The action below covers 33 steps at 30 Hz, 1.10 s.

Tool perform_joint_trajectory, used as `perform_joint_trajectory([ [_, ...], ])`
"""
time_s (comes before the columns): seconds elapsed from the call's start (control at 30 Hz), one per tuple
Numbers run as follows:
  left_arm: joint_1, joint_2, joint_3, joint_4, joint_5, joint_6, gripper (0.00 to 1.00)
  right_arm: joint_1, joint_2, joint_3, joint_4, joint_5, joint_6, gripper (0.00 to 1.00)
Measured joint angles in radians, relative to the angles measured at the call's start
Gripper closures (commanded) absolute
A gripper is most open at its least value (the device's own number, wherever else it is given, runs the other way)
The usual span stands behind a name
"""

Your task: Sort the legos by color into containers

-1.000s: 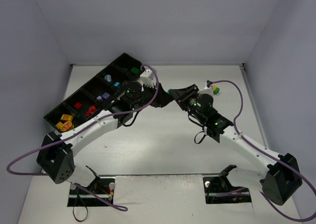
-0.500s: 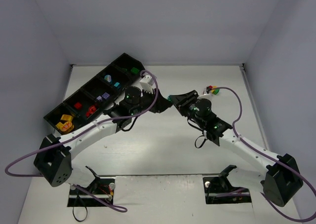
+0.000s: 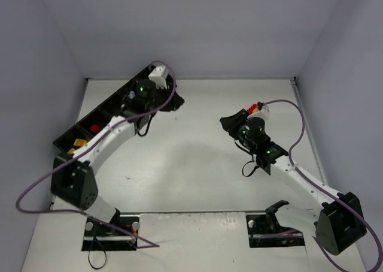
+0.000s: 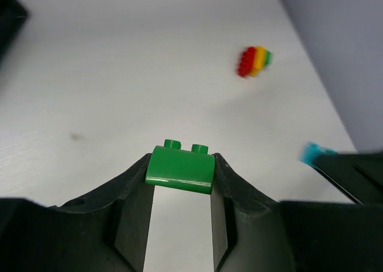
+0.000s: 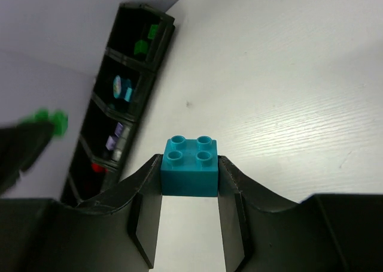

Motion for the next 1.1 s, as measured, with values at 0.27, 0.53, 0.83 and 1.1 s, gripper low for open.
perform_joint_trajectory([
  [0.27, 0.172, 0.49, 0.556, -0.26, -0.075, 0.122, 0.88, 0.0, -0.007, 0.018, -0.032, -0.098, -0.346, 1.0],
  [0.53, 0.229, 0.917, 1.034, -0.461, -0.16, 0.233, 0.75, -0.001, -0.038, 0.018, -0.04, -0.208, -0.542, 1.0],
  [0.83, 0.253, 1.086, 1.212, -0.496, -0.198, 0.267, 0.43, -0.001, -0.062, 0.018, -0.067, -0.333, -0.658, 1.0],
  [1.1, 0.268, 1.007, 1.11, -0.417, -0.228, 0.288, 0.38, -0.001, -0.072, 0.018, -0.085, -0.399, -0.723, 0.99],
])
